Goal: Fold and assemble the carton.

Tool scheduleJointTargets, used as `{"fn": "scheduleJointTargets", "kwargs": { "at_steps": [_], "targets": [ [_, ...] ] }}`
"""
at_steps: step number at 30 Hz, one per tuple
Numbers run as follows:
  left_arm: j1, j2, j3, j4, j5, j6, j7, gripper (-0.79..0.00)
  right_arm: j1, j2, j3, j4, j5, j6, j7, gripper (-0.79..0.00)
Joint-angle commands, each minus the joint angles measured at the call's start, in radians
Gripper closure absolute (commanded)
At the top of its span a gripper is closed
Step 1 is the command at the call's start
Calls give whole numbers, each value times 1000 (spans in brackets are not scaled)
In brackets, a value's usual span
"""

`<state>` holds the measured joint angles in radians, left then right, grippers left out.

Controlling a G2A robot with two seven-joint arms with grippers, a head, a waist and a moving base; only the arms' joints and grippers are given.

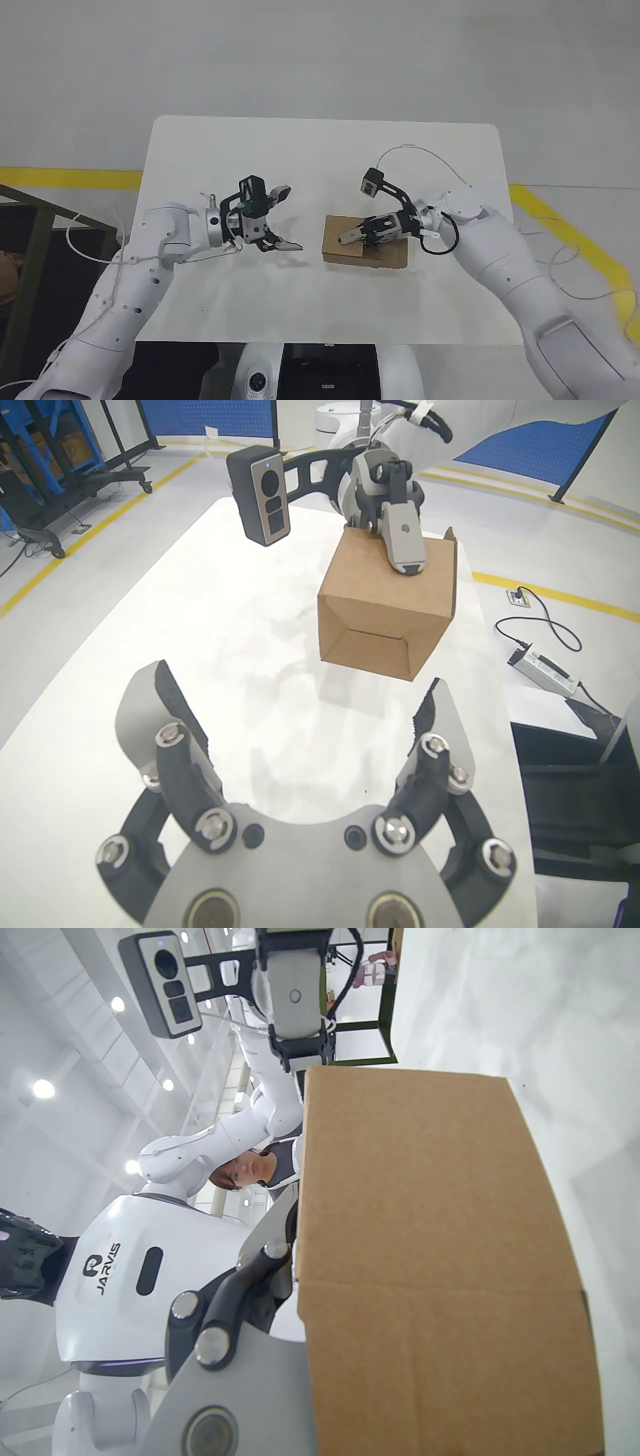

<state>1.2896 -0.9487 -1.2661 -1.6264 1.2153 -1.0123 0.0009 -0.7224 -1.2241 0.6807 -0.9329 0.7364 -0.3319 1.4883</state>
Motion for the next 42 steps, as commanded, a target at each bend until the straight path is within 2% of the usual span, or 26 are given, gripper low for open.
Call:
{"fn": "scheduleJointTargets", "kwargs": {
  "at_steps": [1, 13, 21, 31, 33, 34, 35, 37, 39, 42],
  "targets": [
    [15, 14, 14, 19, 57, 0, 76, -785, 17, -17, -27, 28, -19, -18, -18, 0],
    [25, 98, 57, 69, 203, 0, 294, -785, 89, -108, -130, 205, -28, -110, -110, 0],
    [16, 131, 71, 99, 242, 0, 368, -785, 122, -163, -196, 285, -48, -134, -134, 0],
    [36, 154, 62, 89, 234, 0, 385, -785, 135, -209, -237, 357, -39, -162, -161, 0],
    [38, 156, 60, 84, 230, 0, 386, -785, 138, -214, -240, 370, -34, -161, -160, -274],
    [38, 156, 59, 82, 228, 0, 387, -785, 138, -216, -240, 375, -29, -159, -159, -363],
    [38, 156, 60, 80, 227, 0, 386, -785, 139, -217, -240, 380, -26, -157, -156, -526],
    [35, 156, 62, 73, 224, 0, 386, -785, 141, -220, -240, 389, -22, -153, -152, -693],
    [33, 154, 66, 70, 222, 0, 383, -785, 143, -223, -239, 397, -18, -149, -149, -785],
    [26, 151, 76, 67, 225, 0, 377, -785, 147, -225, -238, 409, -18, -146, -146, -785]
  ]
}}
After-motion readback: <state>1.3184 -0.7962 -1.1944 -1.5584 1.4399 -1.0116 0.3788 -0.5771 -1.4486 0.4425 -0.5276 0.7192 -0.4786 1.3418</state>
